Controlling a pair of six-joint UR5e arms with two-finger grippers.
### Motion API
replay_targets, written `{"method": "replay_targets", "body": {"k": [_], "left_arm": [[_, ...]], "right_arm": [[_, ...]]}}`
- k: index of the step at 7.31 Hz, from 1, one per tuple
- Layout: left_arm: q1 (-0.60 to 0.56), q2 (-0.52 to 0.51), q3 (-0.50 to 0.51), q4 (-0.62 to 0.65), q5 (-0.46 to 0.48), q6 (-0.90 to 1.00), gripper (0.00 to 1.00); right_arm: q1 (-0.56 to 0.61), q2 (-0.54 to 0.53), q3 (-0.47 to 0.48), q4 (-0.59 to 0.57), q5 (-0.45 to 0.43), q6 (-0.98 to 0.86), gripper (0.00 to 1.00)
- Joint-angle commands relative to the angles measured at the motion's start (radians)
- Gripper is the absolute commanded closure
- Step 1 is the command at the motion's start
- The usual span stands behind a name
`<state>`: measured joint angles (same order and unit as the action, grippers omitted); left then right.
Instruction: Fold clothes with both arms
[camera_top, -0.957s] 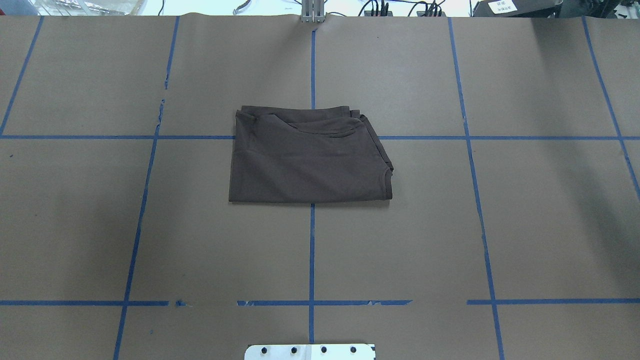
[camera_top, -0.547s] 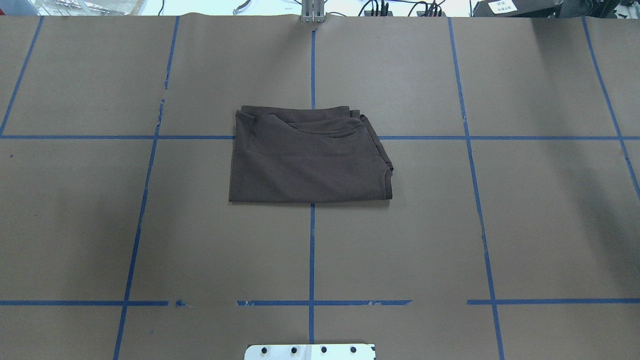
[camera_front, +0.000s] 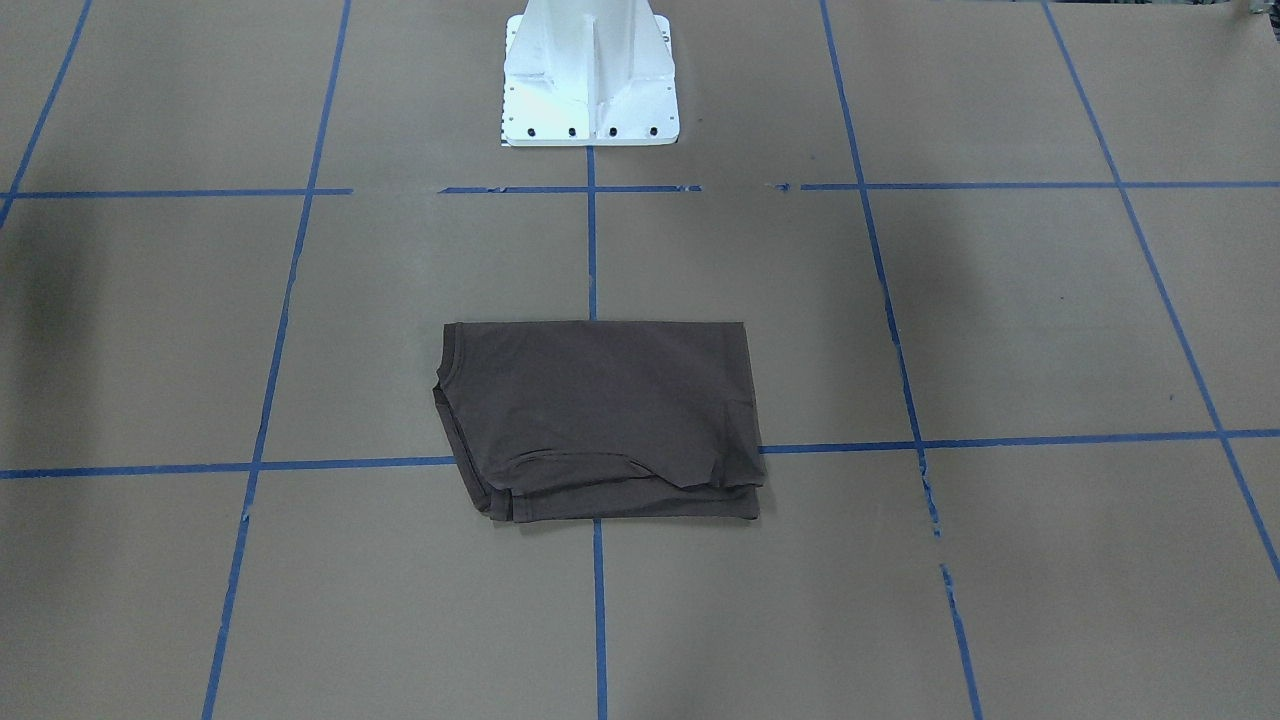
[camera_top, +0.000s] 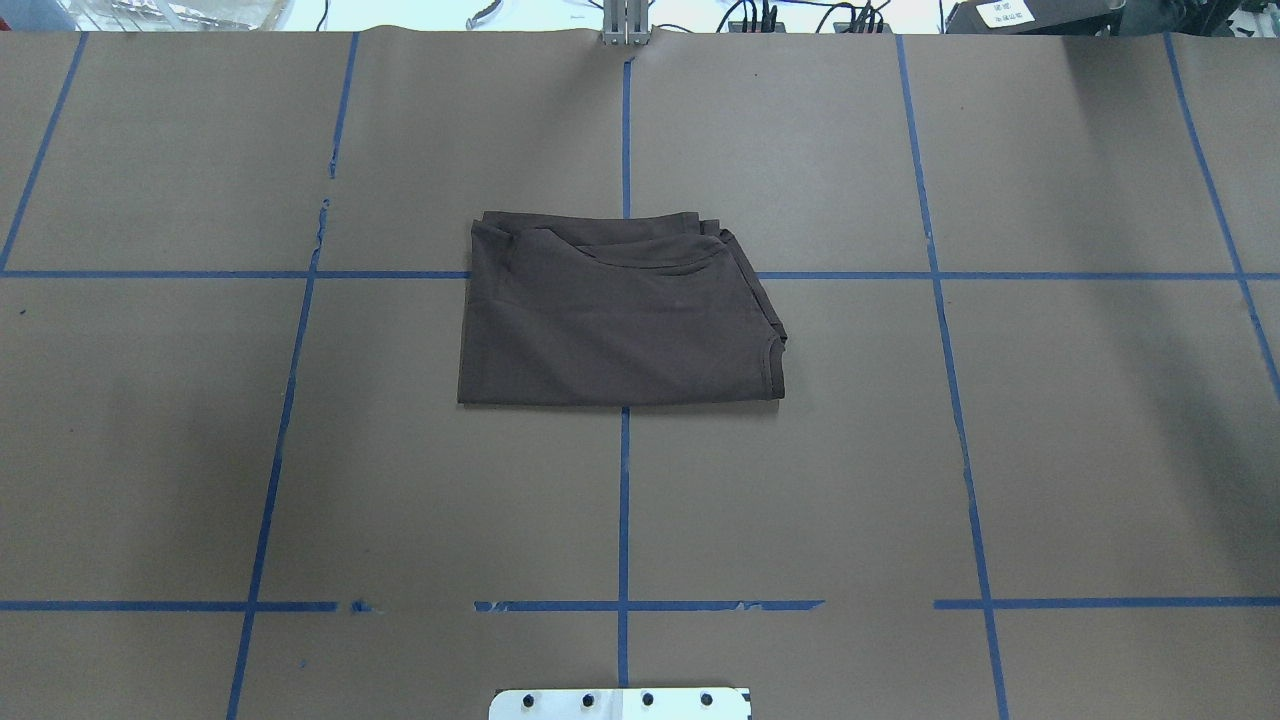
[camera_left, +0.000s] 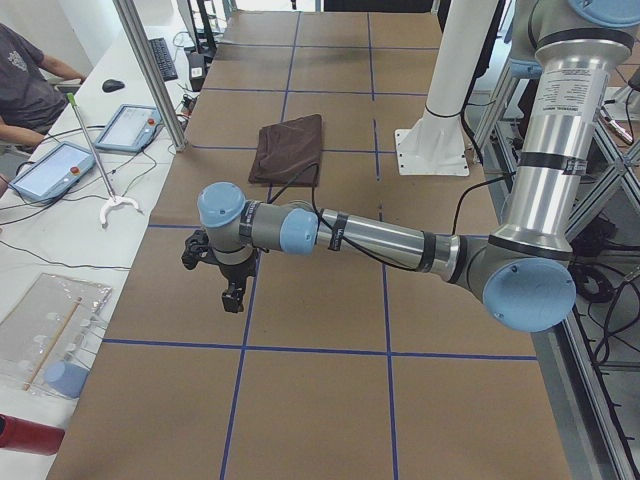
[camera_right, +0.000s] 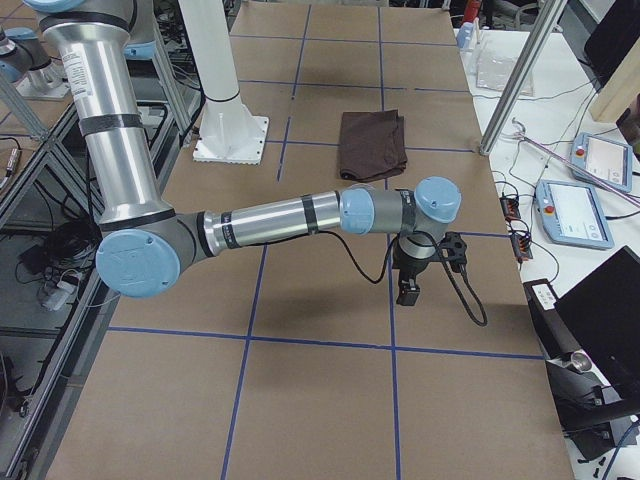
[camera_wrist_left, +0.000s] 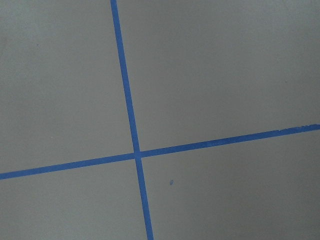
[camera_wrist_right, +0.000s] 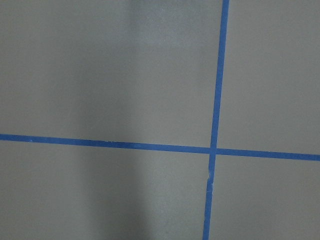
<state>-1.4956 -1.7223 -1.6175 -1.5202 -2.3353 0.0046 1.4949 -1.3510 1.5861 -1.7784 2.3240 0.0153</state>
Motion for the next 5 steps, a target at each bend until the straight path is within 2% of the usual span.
{"method": "replay_targets", "body": {"k": [1, 5], "left_arm": [[0.0, 0.003, 0.004, -0.002, -0.001, 0.0, 0.0], [0.0, 0.003, 0.005, -0.009, -0.01, 0.002, 0.0]], "right_arm": [[0.001, 0.001, 0.0, 0.001, 0.0, 0.0, 0.0], [-0.001, 0.001, 0.0, 0.001, 0.0, 0.0, 0.0]]}}
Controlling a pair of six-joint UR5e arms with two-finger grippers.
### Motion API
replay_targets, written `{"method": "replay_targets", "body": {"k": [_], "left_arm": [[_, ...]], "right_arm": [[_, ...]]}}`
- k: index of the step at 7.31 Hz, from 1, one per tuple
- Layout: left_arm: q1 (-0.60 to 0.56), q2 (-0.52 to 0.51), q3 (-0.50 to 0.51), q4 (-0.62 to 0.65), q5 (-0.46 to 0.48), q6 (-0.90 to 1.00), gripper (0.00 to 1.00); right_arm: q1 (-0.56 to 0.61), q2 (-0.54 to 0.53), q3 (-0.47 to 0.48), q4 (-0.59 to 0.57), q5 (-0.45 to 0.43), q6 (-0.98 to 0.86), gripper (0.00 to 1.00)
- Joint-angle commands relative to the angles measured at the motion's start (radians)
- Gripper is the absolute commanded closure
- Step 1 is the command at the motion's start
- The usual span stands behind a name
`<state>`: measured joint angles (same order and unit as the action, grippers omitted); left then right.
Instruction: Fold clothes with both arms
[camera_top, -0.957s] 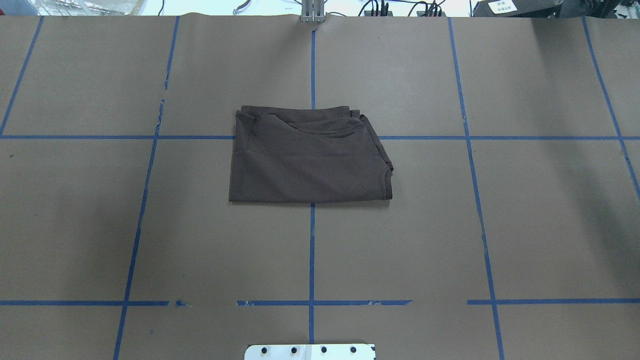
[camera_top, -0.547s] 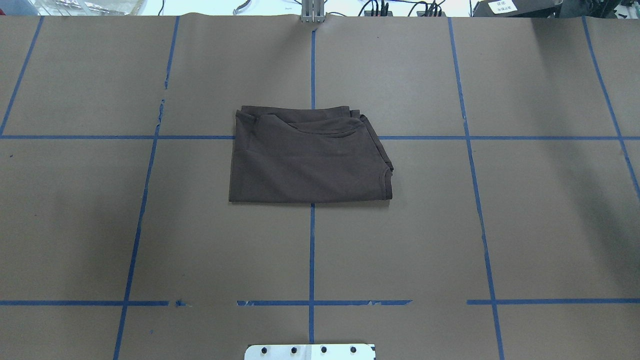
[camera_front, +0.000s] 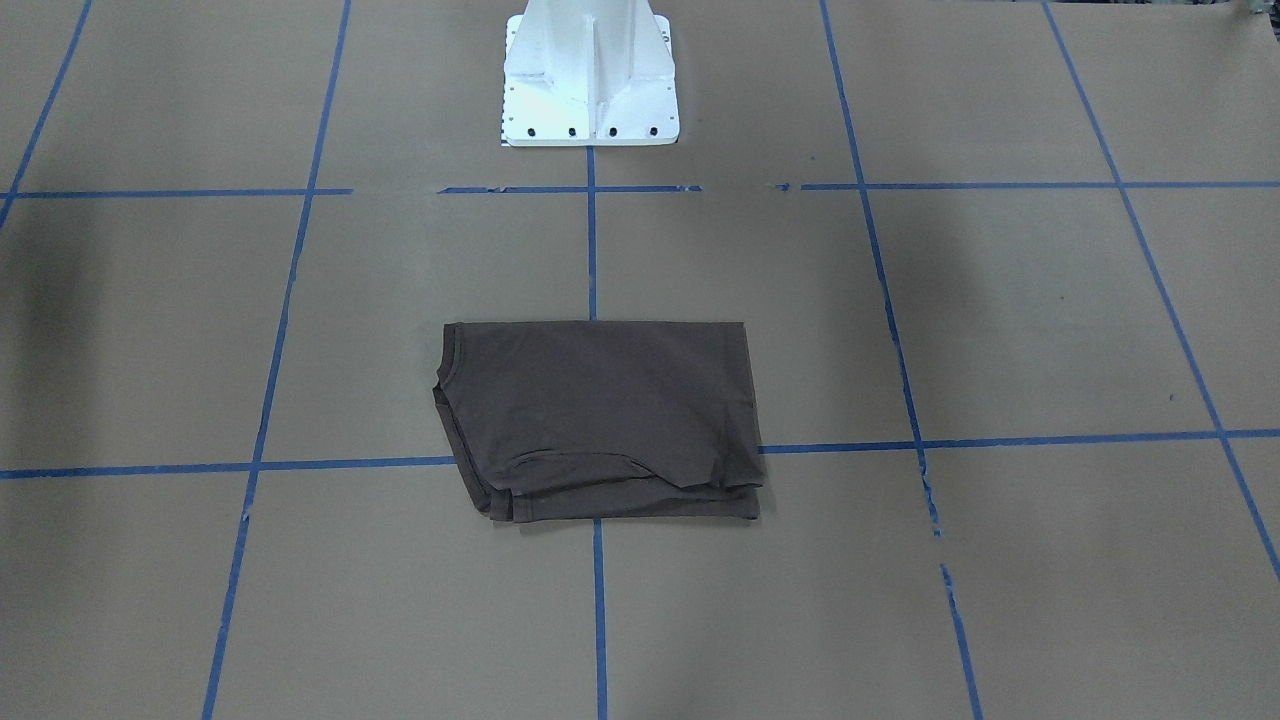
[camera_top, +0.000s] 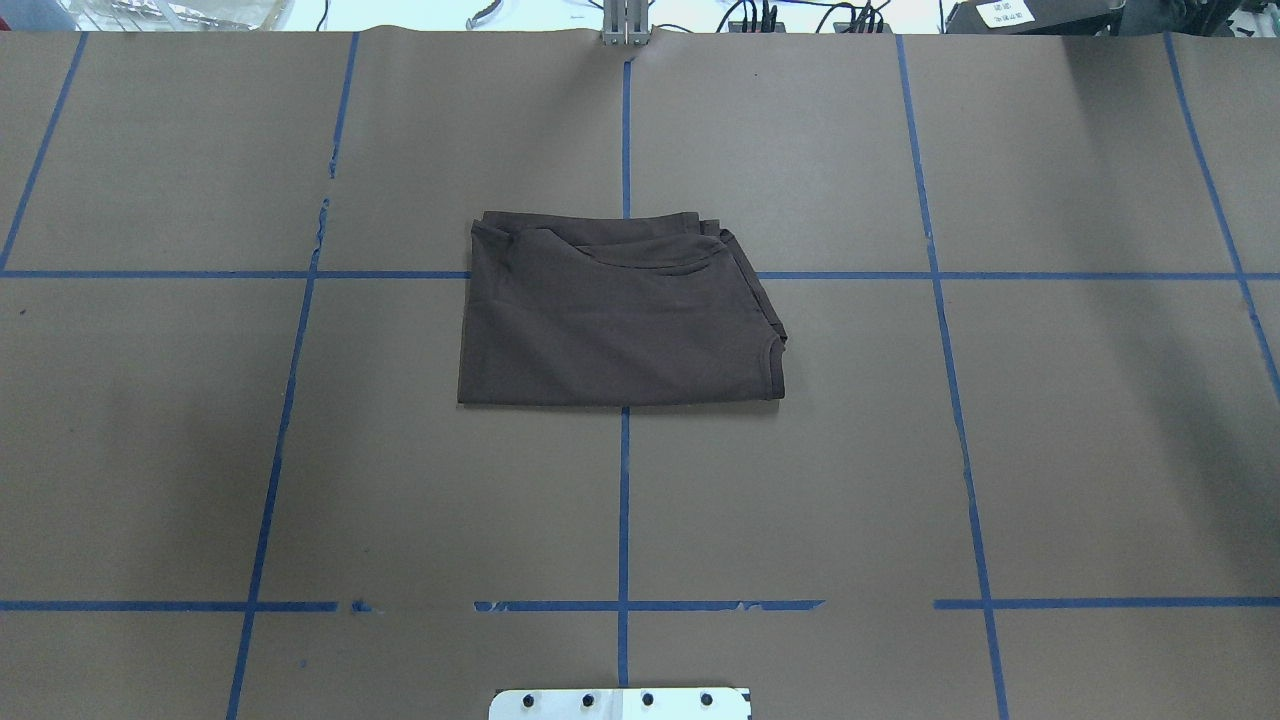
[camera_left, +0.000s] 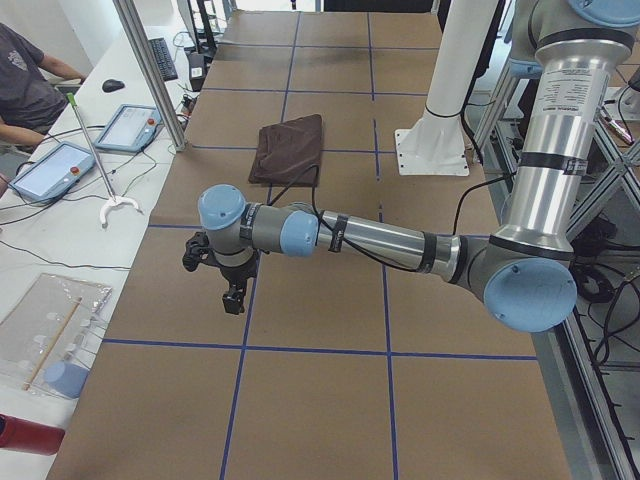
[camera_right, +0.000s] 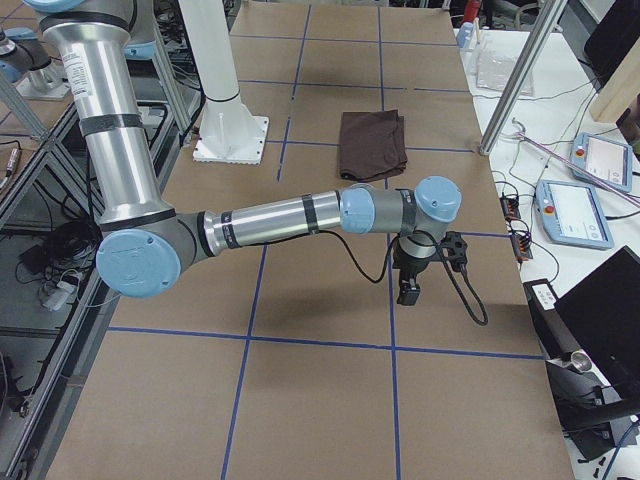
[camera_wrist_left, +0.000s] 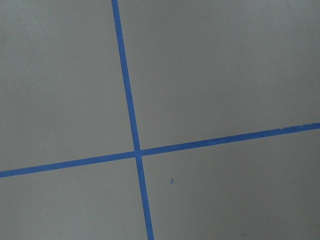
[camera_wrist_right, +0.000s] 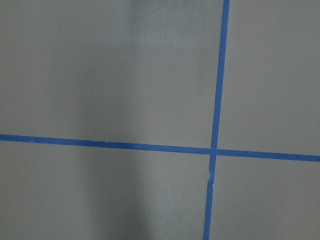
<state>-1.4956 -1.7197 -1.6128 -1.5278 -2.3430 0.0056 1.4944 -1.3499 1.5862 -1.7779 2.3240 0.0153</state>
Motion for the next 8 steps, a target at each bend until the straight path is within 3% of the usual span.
{"method": "replay_targets", "body": {"k": [1, 8], "left_arm": [[0.0, 0.0, 0.002, -0.002, -0.001, -0.001, 0.0], [0.0, -0.008, 0.082, -0.002, -0.002, 0.01, 0.0]], "right_arm": [[0.001, 0.0, 0.0, 0.0, 0.0, 0.0, 0.0], [0.0, -0.018, -0.015, -0.003, 0.002, 0.002, 0.0]]}}
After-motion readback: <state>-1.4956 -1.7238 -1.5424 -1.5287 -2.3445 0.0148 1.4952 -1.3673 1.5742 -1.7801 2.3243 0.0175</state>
